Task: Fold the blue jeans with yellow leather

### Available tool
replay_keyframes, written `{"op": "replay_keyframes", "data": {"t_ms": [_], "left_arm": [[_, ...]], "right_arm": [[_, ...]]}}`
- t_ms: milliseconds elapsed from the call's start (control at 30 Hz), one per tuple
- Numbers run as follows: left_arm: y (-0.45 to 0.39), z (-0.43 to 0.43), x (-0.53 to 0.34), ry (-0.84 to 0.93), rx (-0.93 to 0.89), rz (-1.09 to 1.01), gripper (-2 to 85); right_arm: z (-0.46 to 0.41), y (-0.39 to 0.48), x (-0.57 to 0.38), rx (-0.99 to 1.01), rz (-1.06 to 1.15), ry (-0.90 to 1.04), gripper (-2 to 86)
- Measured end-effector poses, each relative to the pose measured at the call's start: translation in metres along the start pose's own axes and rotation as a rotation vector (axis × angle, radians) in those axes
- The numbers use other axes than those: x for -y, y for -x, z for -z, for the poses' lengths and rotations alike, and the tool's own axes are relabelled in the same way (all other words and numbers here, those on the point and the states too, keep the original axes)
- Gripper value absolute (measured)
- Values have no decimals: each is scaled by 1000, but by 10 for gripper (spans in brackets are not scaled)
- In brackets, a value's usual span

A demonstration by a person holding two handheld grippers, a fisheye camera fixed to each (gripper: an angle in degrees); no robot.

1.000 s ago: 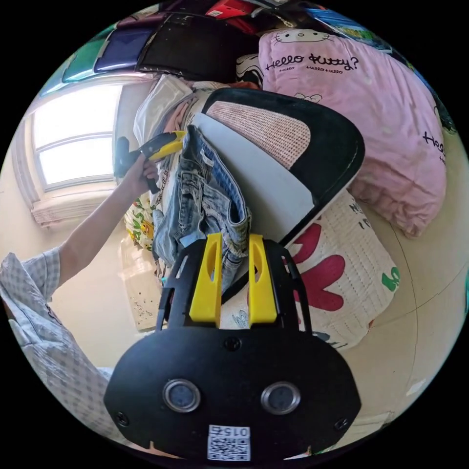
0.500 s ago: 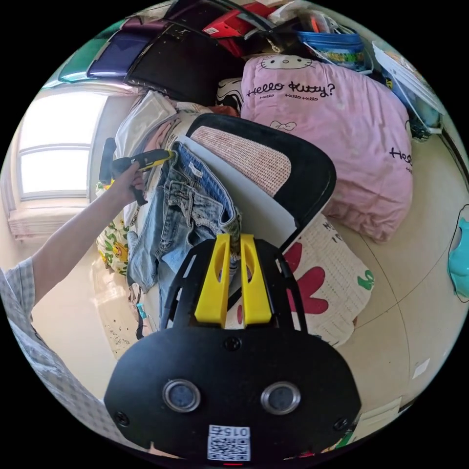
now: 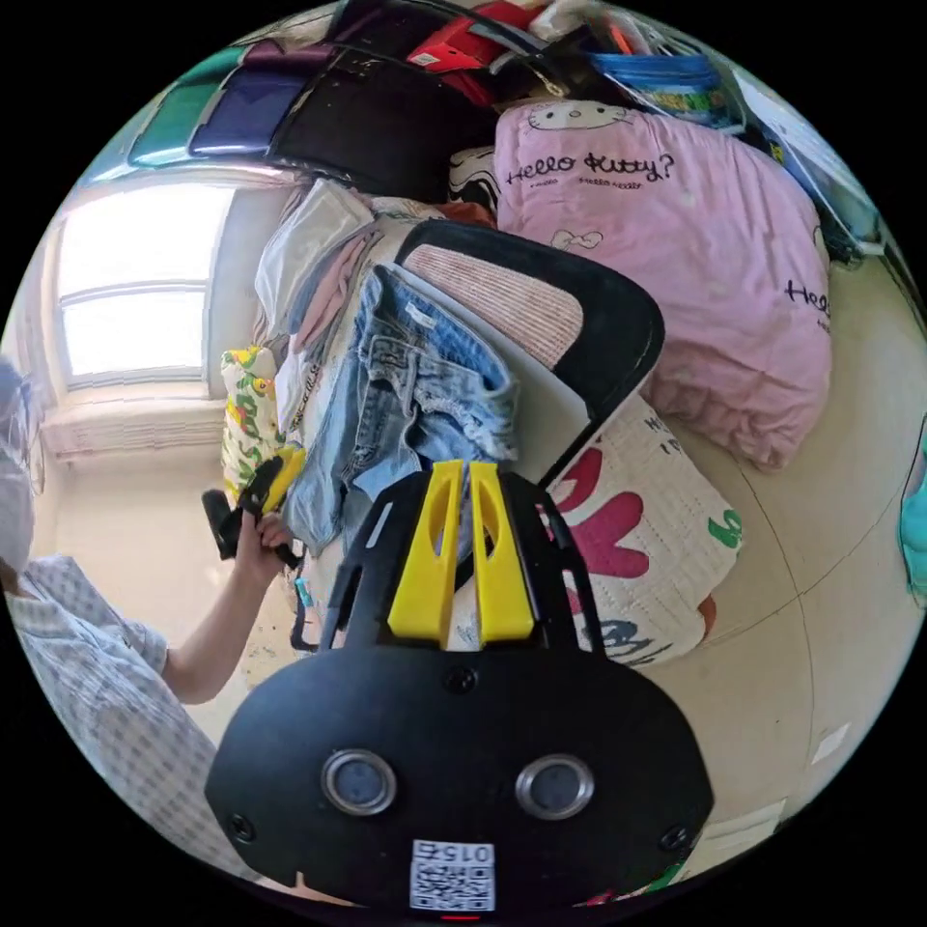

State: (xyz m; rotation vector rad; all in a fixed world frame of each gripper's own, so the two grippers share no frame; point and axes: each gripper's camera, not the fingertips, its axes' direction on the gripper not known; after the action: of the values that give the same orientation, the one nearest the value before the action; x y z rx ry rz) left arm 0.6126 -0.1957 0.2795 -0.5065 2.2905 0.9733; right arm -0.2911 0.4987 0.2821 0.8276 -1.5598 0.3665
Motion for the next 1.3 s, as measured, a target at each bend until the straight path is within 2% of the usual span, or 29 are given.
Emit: {"op": "replay_keyframes", "data": {"t_ms": [100,200,367,500,600,767,833,1067,1167,1300], "left_arm": [[72,60,-49,-57,187,148,85],[128,113,-63,-117,390,178,99],[194,159,-33,-138,560,83,111],[238,159,22,0,617,-58,114],[269,150,64,72,658,-124,109],[313,129,120,137,643,-177,107],[335,103,135,246,658,-241,114],[391,37,145,411,580,-338,116],[409,13,146,429,582,-364,117],[432,-13,150,462,568,-365,108]], "right_arm": [[-11,58,-1,-67,232,-47,3],[-51,117,11,-120,489,46,0],[-126,204,38,-231,747,92,16],[-194,267,69,-325,907,201,86],[-244,299,97,-387,950,362,116],[-307,337,143,-489,977,517,130],[-326,349,159,-523,986,542,130],[-398,377,213,-718,1094,707,123],[-431,380,239,-810,1108,748,123],[-478,385,283,-815,1056,871,126]]}}
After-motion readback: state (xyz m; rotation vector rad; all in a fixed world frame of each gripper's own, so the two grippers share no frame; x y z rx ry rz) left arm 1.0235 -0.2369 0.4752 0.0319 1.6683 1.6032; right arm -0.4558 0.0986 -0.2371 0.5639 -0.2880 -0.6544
